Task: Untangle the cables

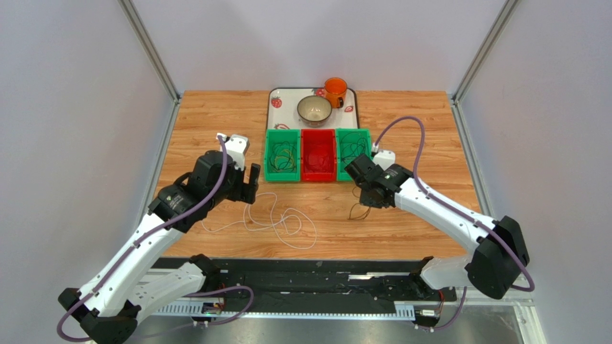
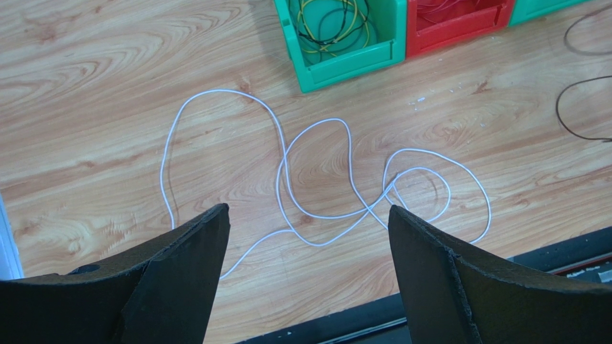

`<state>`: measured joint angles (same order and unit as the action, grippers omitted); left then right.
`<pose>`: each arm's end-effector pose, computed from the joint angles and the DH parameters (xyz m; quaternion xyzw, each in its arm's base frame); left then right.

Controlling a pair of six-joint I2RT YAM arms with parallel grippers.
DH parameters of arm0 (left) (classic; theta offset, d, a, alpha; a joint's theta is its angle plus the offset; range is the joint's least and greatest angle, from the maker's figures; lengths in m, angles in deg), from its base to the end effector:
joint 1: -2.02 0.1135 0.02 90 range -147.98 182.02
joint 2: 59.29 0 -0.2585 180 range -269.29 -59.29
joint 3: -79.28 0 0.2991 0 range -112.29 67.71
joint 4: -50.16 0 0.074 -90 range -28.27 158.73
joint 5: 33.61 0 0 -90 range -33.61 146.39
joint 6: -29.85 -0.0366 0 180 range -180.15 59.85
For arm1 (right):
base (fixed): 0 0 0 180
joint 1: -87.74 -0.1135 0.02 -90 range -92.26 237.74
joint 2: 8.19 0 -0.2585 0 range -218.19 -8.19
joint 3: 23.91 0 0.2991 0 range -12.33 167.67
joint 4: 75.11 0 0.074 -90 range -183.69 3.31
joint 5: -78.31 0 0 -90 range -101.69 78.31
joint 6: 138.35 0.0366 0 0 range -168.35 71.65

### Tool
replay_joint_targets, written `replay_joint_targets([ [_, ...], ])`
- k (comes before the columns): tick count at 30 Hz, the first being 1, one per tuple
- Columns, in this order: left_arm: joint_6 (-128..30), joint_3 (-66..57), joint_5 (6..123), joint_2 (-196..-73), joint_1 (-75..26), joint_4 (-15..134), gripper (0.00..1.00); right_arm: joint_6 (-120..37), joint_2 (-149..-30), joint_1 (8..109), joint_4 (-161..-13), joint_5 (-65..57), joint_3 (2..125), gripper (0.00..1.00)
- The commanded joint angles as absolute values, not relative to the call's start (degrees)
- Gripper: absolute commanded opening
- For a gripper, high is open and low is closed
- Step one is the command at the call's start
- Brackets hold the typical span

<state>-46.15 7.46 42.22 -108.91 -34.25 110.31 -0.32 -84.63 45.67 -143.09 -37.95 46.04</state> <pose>0.1793 -0.1204 0.3561 0.1191 0.8854 -0.0846 0.4413 0.2225 0.1791 0.2281 0.0808 0.9620 -0.0659 0.2523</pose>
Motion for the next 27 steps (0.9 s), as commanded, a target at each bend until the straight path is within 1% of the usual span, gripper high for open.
replay_joint_targets([
  [1,-46.79,7.68,42.24,-109.39,-34.10,109.19,0.89,-3.44,-82.72,45.64,-148.73,-44.91,52.78,0.00],
  [6,-46.79,7.76,42.16,-109.30,-34.19,109.28,0.89,-5.99,-83.59,45.72,-149.79,-48.42,57.62,0.00],
  [13,-46.79,7.68,42.07,-109.21,-34.19,109.28,0.89,-9.68,-86.76,45.72,-149.53,-48.34,65.88,0.00],
  [18,-46.79,7.68,41.98,-109.04,-34.11,109.37,0.89,-13.80,-89.74,45.81,-149.18,-47.03,74.21,0.00],
  [22,-46.79,7.59,41.81,-109.03,-34.19,109.37,0.89,-17.49,-92.12,45.46,-147.51,-43.69,80.19,0.00],
  [27,-46.97,7.68,41.72,-108.77,-34.10,109.45,0.90,-22.95,-94.76,43.88,-141.10,-40.88,84.60,0.00],
])
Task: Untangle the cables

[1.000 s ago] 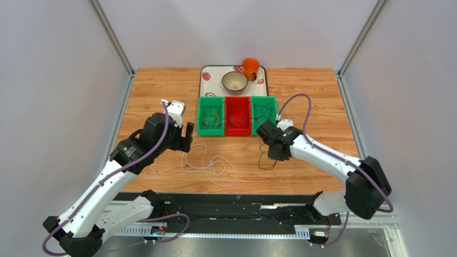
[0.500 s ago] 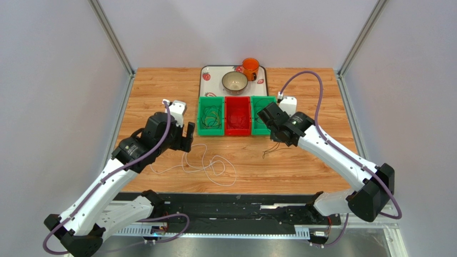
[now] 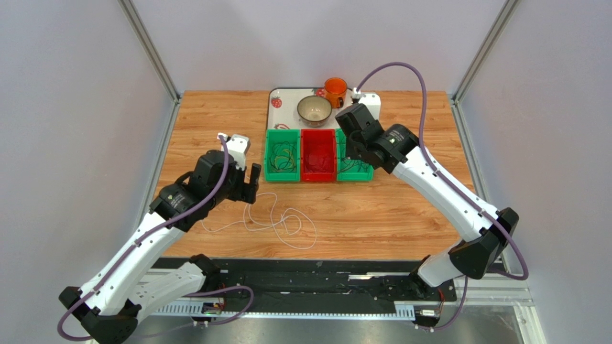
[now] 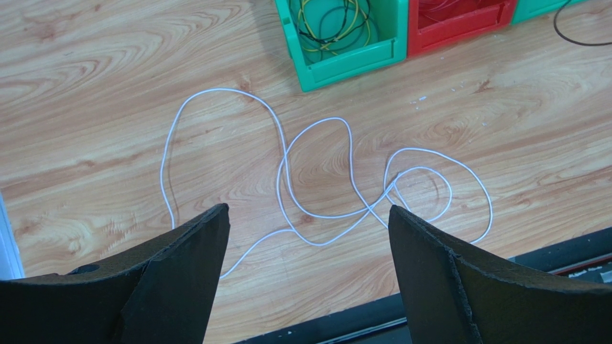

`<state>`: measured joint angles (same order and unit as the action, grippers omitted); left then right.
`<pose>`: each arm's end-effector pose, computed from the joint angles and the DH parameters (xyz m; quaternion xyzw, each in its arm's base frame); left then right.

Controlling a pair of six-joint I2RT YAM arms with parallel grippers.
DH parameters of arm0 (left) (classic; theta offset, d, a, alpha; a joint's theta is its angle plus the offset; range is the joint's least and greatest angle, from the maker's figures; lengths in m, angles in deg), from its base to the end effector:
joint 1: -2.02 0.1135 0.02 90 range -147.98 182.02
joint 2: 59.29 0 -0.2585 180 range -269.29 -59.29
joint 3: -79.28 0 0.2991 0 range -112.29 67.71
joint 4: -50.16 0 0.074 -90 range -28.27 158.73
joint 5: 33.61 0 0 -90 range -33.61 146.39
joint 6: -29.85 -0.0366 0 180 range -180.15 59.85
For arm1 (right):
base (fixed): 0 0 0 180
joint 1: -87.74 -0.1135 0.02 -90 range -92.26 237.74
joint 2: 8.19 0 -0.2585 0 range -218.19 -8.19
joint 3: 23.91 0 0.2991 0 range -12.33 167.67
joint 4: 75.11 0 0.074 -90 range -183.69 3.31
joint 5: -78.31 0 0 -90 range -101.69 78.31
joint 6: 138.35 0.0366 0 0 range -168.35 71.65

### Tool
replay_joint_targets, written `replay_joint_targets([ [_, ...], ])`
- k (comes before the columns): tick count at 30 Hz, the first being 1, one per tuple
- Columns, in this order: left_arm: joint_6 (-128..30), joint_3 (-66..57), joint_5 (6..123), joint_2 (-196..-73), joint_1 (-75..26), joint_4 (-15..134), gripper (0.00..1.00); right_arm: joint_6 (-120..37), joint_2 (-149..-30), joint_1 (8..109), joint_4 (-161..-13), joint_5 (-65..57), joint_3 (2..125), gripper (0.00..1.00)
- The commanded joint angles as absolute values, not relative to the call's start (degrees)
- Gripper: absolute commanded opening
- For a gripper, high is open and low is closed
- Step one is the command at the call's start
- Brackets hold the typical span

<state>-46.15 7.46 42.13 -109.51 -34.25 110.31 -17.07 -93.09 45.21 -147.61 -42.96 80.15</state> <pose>0.1813 -0.1219 0.3540 0.1198 0.8875 -0.0817 0.4374 0.2652 0.2175 0.3847 -0.0053 0.9180 -0.0227 0.3958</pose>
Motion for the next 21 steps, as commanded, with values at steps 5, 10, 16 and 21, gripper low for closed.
replay_joint_targets([
  [5,-46.97,7.94,40.40,-108.59,-34.10,109.54,0.93,-27.16,-100.19,42.91,-137.14,-38.50,90.83,0.00],
  [10,-45.21,7.15,35.48,-109.39,-34.11,110.95,0.96,-29.98,-106.35,41.69,-136.52,-36.83,98.05,0.00],
  [16,-44.77,7.41,33.81,-108.25,-34.02,110.77,0.97,-32.36,-113.47,40.98,-136.17,-35.87,106.75,0.00],
  [21,-44.68,7.33,33.37,-108.51,-34.02,111.12,0.97,-33.76,-119.00,40.63,-135.47,-34.37,111.67,0.00],
])
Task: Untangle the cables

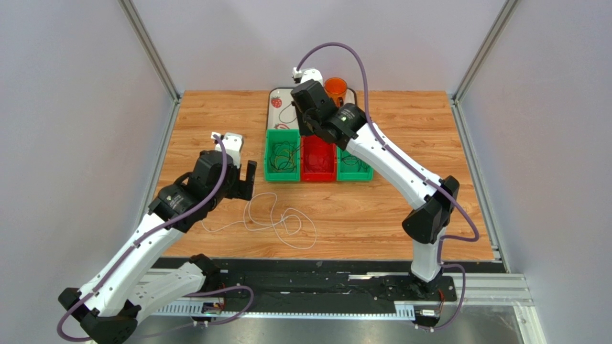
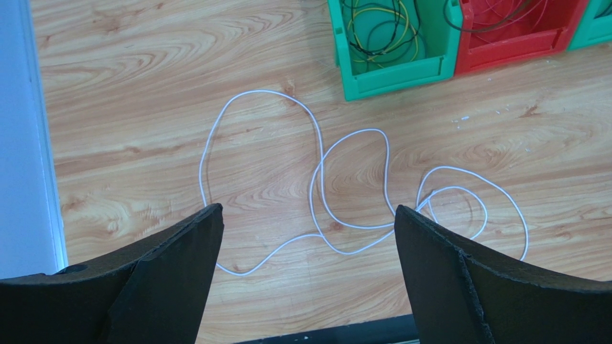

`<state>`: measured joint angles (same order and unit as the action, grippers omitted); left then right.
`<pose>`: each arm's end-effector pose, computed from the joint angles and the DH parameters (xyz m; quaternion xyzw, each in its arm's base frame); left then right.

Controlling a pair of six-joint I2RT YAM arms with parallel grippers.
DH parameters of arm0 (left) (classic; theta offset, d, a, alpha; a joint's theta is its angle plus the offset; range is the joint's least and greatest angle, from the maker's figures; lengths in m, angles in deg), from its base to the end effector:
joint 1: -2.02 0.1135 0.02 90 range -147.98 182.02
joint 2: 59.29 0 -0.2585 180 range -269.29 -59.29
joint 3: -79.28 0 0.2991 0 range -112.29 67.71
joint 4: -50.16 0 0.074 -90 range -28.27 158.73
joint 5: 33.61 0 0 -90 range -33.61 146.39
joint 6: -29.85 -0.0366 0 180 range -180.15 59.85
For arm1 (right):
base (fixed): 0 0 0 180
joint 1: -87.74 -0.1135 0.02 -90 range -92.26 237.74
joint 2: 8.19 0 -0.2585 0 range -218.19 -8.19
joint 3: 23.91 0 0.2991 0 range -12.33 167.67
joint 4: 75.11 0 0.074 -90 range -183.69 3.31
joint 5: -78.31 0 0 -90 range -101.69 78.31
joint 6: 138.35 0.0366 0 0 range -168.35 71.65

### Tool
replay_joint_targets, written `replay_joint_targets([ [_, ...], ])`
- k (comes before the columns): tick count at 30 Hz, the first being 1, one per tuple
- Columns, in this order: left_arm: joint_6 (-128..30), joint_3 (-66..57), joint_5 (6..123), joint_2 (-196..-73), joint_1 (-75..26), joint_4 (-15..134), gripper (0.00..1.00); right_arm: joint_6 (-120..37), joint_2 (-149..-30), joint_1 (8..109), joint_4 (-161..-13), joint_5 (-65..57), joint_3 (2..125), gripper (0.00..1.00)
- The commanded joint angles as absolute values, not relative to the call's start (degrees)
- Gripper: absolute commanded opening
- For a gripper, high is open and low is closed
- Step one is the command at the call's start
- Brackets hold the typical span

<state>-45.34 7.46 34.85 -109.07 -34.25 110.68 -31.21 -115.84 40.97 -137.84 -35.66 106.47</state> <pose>0.1812 -0.1163 0.3559 0.0849 0.8844 -0.0322 0.4578 0.3235 0.3225 0.4063 -0.1418 0.8795 0.0591 0.4504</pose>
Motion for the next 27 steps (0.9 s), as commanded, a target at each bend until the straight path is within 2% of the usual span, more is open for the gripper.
replay_joint_targets([
  [1,-44.77,7.33,33.37,-108.59,-33.93,111.12,0.98,-34.02,-119.71,40.63,-135.29,-34.19,112.20,0.00],
  [13,-44.94,7.33,33.89,-108.95,-33.84,111.12,0.98,-37.19,-134.91,40.63,-133.88,-35.76,118.62,0.00],
  [27,-45.12,7.42,34.60,-109.21,-33.67,110.86,0.98,-36.05,-140.28,40.72,-137.83,-39.73,117.57,0.00],
])
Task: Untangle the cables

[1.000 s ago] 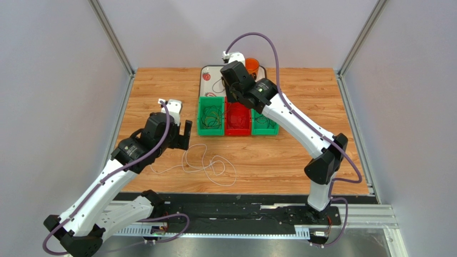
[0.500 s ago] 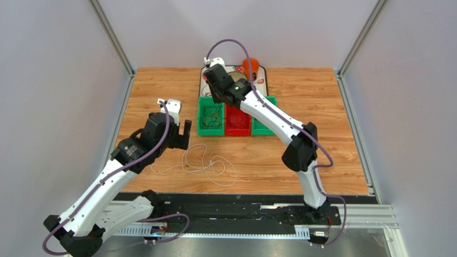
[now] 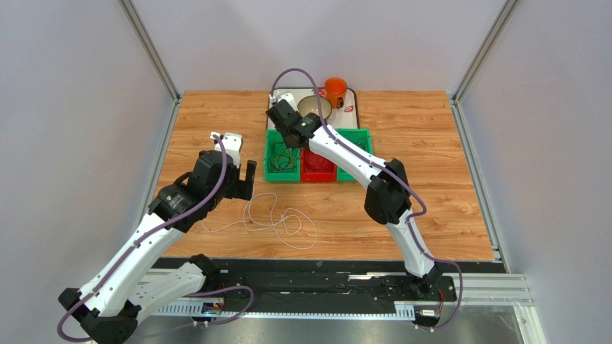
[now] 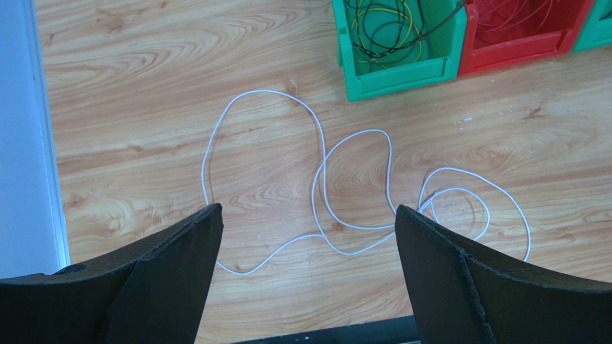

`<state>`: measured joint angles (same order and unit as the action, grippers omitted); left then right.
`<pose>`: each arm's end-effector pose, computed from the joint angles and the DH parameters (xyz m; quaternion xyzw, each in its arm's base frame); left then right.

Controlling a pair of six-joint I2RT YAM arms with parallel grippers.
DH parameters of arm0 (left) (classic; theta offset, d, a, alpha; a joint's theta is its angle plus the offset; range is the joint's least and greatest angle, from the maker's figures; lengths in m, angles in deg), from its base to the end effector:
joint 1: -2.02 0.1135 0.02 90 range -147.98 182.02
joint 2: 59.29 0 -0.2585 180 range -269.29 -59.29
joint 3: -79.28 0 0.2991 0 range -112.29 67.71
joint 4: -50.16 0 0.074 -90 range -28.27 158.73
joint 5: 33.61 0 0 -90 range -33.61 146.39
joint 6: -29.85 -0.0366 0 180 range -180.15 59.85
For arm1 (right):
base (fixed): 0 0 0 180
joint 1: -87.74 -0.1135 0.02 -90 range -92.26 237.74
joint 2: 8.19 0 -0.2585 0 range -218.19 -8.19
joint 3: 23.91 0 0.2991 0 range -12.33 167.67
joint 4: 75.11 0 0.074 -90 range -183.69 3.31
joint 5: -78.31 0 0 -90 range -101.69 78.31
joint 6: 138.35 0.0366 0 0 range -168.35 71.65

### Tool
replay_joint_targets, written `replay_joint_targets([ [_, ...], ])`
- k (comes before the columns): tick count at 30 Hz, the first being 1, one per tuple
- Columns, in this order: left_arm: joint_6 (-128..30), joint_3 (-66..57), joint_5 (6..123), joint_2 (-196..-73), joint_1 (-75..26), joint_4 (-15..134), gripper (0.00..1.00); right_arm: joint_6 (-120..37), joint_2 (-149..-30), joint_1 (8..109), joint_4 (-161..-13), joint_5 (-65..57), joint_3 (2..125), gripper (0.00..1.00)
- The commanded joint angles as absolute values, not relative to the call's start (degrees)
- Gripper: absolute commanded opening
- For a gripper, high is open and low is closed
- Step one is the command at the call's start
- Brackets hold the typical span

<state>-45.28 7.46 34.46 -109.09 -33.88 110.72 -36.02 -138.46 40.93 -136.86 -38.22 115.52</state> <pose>0.1821 -0.1149 0.3558 0.0802 0.8846 -0.0279 0.4585 0.3865 0.3878 0.2736 -0.2030 0.9023 -0.0350 0.3787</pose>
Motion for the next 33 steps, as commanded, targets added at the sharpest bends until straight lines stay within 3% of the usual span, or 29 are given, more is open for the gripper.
replay_joint_targets([
  [1,-45.12,7.41,34.68,-109.30,-33.58,110.86,0.98,-35.79,-140.72,40.80,-138.27,-39.73,118.44,0.00],
  [24,-45.21,7.42,34.60,-110.00,-33.58,111.04,0.98,-34.73,-145.91,39.13,-135.81,-32.70,121.52,0.00],
  [27,-45.21,7.41,34.51,-109.91,-33.58,111.12,0.98,-34.38,-144.60,39.13,-136.69,-31.65,121.00,0.17],
  [28,-45.21,7.33,34.51,-110.00,-33.58,111.12,0.98,-34.03,-143.46,39.13,-136.70,-30.95,120.04,0.28],
  [31,-45.12,7.41,34.34,-109.91,-33.58,111.21,0.98,-33.59,-141.44,39.13,-137.31,-30.50,118.80,0.42],
  [33,-45.12,7.33,34.25,-109.74,-33.58,111.12,0.98,-33.59,-139.59,39.05,-138.27,-30.76,118.45,0.45],
])
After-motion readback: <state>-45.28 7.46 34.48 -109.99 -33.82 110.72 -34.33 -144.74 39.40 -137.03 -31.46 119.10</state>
